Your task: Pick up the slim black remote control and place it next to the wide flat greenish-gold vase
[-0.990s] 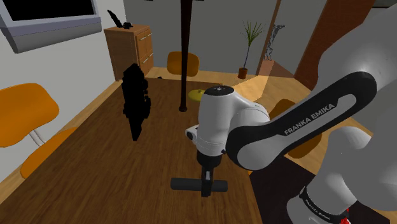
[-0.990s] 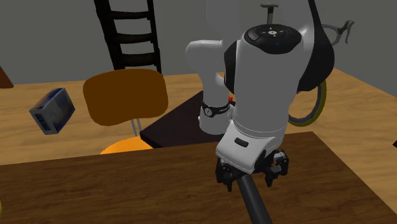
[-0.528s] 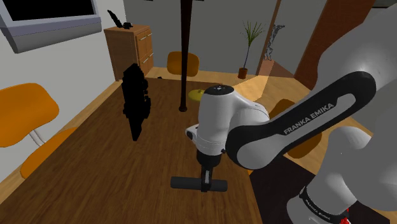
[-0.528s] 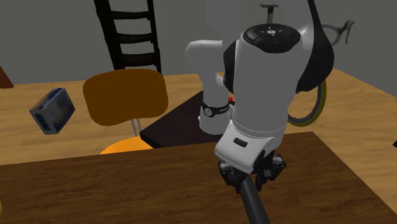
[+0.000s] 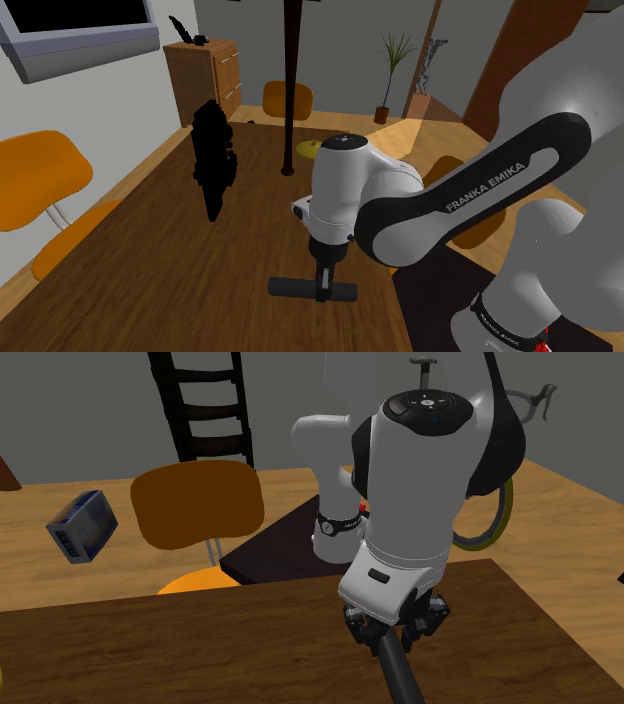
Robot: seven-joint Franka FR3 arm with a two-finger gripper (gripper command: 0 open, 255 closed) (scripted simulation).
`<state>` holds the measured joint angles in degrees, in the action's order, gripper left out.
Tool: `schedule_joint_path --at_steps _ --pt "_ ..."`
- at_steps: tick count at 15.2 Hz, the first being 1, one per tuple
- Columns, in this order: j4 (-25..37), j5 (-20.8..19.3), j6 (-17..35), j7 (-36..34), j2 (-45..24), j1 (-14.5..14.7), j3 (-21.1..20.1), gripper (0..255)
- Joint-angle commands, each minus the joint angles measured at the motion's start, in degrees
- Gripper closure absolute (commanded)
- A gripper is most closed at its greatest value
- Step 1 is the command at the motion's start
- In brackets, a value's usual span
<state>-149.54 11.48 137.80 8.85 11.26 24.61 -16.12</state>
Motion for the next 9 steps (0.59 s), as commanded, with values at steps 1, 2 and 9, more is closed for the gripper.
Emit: schedule_joint_path --at_steps 1,2,9 --pt "0.16 0.11 -1.01 -0.01 0.56 0.1 0.0 255" --pt "0.42 0.15 -1.94 0.0 1.23 0.12 0.08 255" --pt "2.74 0.22 -8.34 -0.1 5.36 0.16 0.65 255"
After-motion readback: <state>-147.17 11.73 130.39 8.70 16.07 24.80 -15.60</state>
